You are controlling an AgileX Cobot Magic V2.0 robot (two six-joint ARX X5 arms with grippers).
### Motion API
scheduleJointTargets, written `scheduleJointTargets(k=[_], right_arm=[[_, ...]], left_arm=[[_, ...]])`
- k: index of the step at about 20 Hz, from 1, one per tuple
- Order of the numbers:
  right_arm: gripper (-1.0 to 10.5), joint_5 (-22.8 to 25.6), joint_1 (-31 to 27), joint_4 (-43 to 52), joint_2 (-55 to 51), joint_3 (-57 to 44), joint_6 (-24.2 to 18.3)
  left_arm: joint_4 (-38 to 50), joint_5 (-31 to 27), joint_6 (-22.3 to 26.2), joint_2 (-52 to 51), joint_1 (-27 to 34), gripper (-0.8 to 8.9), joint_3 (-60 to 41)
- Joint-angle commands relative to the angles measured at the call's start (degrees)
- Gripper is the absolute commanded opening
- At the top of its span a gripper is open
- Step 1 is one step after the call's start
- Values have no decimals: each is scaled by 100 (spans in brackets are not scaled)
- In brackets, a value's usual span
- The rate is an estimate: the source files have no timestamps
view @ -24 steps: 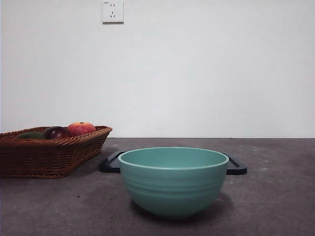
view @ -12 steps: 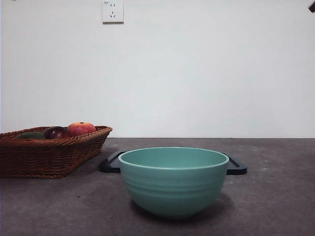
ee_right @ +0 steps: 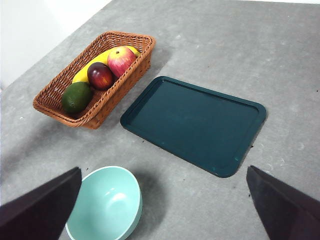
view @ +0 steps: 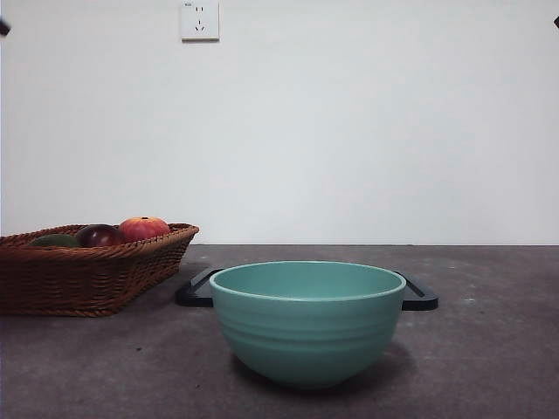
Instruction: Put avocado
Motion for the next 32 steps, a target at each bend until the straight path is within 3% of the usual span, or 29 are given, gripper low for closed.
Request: scheduleJointTargets(k=[1,6,13,17,22,32], right_arm=[[546,-17,24,52,26,81,-26],[546,-17,26,52,26,81,-26],[546,-20,26,52,26,81,-22],[546,-22,26,52,24,81,-4],[546,-35,26,52,26,81,-2],[546,-35,24,50,26,81,-4]], left_arm=[[-188,-428,48,232,-9,621,221],[-1062,-1467,98,1263,-9,621,901],[-1939,-1869,118,3316,-9,615,2138],[-1735,-2291,164,4282,-11,615,2424],[-1333,-2358,164,5152,-11,615,2468],[-743,-2546,160,6096,-11,615,2468]])
